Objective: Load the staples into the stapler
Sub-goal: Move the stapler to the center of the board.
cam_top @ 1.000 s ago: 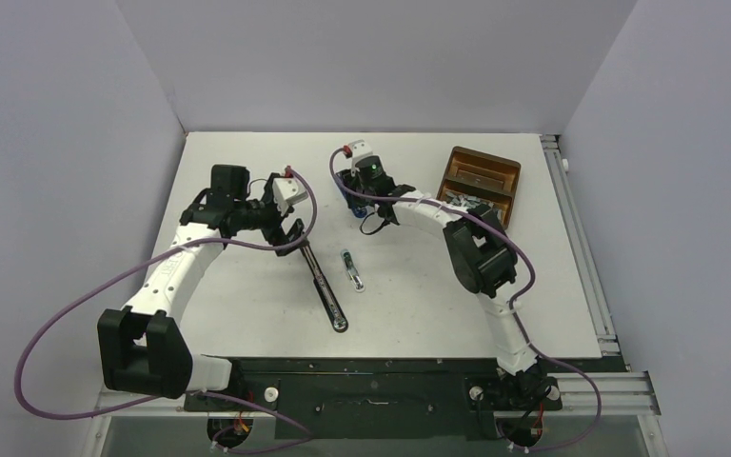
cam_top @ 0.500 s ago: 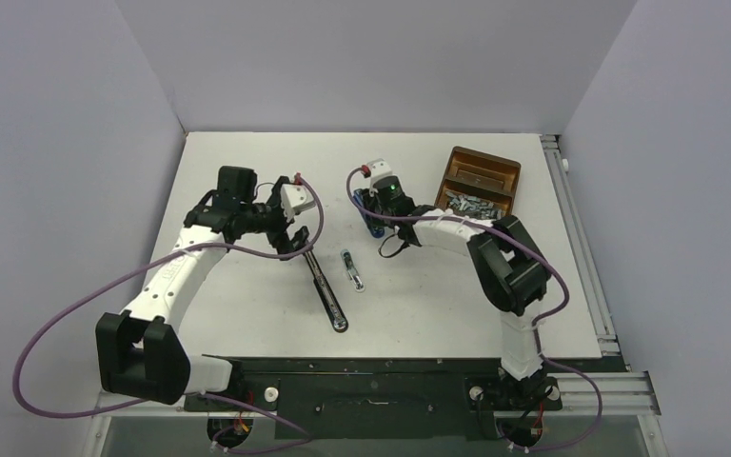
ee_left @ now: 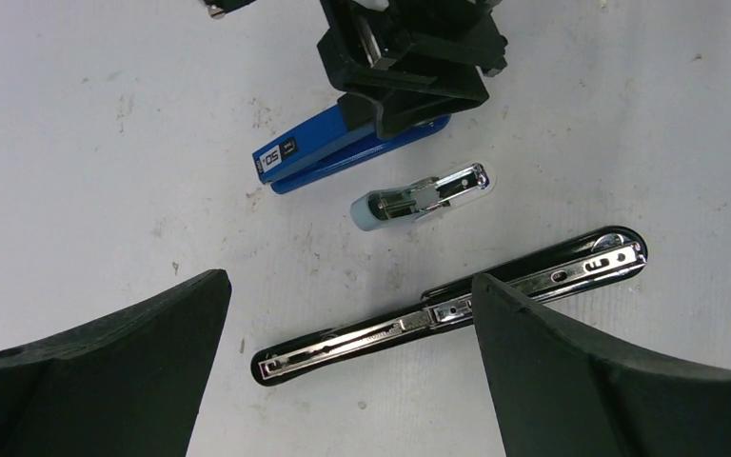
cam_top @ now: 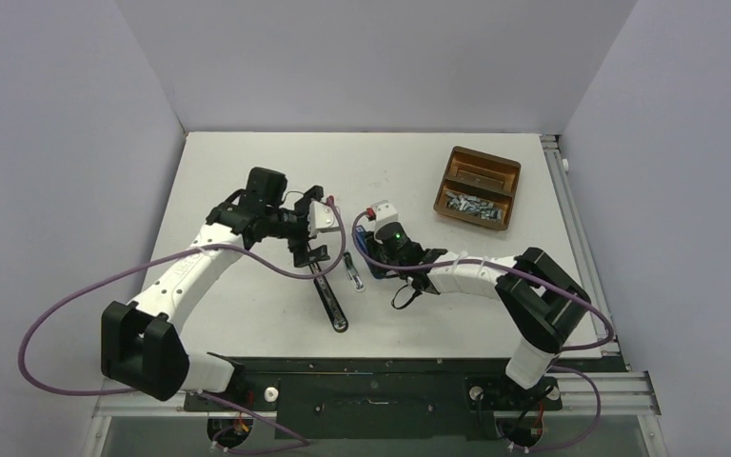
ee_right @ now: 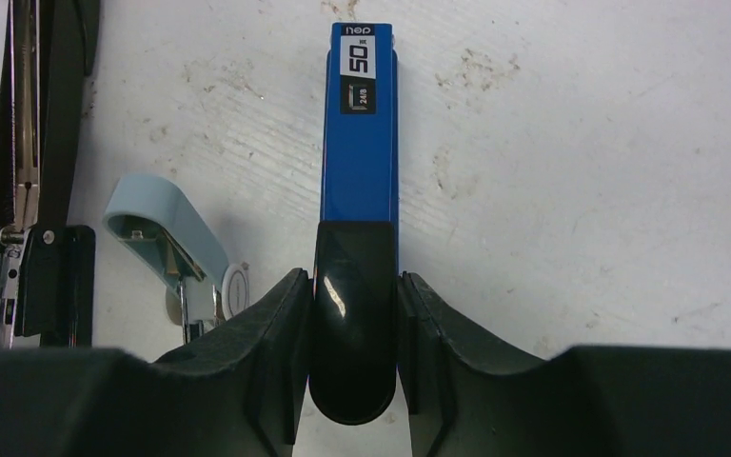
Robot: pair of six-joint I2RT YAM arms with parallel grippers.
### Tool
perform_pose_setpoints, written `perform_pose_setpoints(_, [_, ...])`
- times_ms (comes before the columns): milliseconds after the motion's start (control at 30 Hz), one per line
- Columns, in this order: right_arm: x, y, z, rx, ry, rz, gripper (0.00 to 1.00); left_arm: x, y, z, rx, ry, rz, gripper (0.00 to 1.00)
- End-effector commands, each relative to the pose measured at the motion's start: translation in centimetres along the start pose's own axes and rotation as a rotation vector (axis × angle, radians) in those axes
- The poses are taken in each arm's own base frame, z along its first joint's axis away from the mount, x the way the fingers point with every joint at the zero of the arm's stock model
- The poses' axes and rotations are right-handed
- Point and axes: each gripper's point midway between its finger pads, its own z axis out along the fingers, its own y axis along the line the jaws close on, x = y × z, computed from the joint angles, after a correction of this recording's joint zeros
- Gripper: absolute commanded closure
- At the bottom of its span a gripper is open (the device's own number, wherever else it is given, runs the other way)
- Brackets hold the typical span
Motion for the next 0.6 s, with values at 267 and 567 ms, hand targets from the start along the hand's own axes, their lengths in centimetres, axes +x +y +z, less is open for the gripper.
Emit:
perform_pose_setpoints(267, [-3.7,-1.5,-4.4,-0.028,-0.150,0.150,0.24,-2.9,1.6,2.7,0.069,-0.055,0.147,0.04])
perform_pose_setpoints(567, [-2.0,-4.9,-8.9,0.008,-0.157,0.290,0.29,-4.9,-0.3,7.1,0.316,-0.070,0.534,0.04])
